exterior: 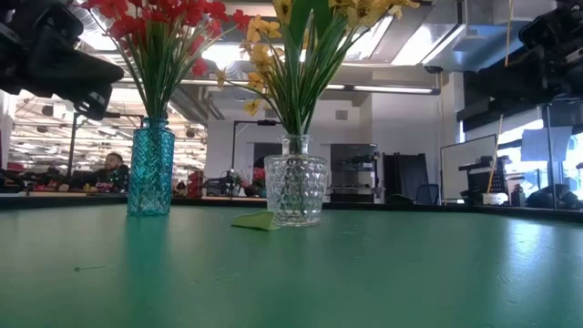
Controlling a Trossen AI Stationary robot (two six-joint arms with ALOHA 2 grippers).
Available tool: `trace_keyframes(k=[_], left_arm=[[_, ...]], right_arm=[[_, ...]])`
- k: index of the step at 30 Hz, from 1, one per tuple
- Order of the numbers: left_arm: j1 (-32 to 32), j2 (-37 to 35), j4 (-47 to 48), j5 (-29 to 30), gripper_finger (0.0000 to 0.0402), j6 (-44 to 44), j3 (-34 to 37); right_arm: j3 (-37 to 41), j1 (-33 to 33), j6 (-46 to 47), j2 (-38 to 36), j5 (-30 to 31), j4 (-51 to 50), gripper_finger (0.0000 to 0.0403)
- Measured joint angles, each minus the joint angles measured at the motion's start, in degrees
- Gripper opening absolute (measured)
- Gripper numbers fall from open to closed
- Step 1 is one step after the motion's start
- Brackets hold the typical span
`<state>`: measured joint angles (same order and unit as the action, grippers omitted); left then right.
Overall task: Sort flowers into vase by color
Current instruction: Return to Home Position
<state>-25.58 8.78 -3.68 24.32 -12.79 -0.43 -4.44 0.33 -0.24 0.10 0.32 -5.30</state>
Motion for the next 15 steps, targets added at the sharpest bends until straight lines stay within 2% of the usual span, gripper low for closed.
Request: trace_keyframes(k=[5, 8, 15], left_arm=[[0.06, 0.06, 0.0, 0.4, 0.0, 0.8, -0.02], [0.06, 0.09, 0.0, 0.35, 0.0, 0.8, -0.02], [0.06, 0.17, 0.0, 0.15, 0.0, 0.91, -0.02]], right_arm=[[3.61, -0.02, 1.15, 0.02, -3.54, 7.53, 0.0002], [3.66, 0.0, 1.6, 0.05, -5.17, 7.18, 0.0002], [3.73, 0.0, 0.84, 0.09, -3.13, 6.8, 0.0002]])
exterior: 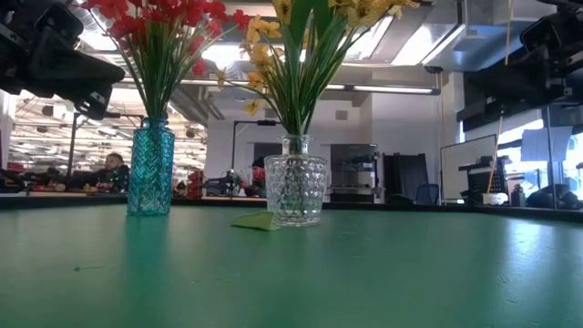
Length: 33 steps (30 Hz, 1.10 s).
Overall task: Sort flowers into vase by color
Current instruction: Return to Home Position
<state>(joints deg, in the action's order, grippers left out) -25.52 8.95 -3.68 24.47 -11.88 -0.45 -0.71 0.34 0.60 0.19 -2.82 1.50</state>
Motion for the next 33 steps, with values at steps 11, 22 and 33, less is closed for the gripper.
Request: trace_keyframes(k=[11, 22, 33], left_arm=[[-0.02, 0.03, -0.02, -0.09, 0.0011, -1.44, 0.0], [-0.02, 0.03, -0.03, -0.09, 0.0013, -1.44, 0.0], [-0.02, 0.03, -0.04, -0.09, 0.0013, -1.44, 0.0]], right_arm=[[0.13, 0.0, 0.24, 0.2, 4.66, -0.06, 0.0003], [0.2, 0.0, 0.24, 0.2, 4.58, -0.15, 0.0003], [0.24, 0.0, 0.22, 0.2, 4.53, -0.24, 0.0003]])
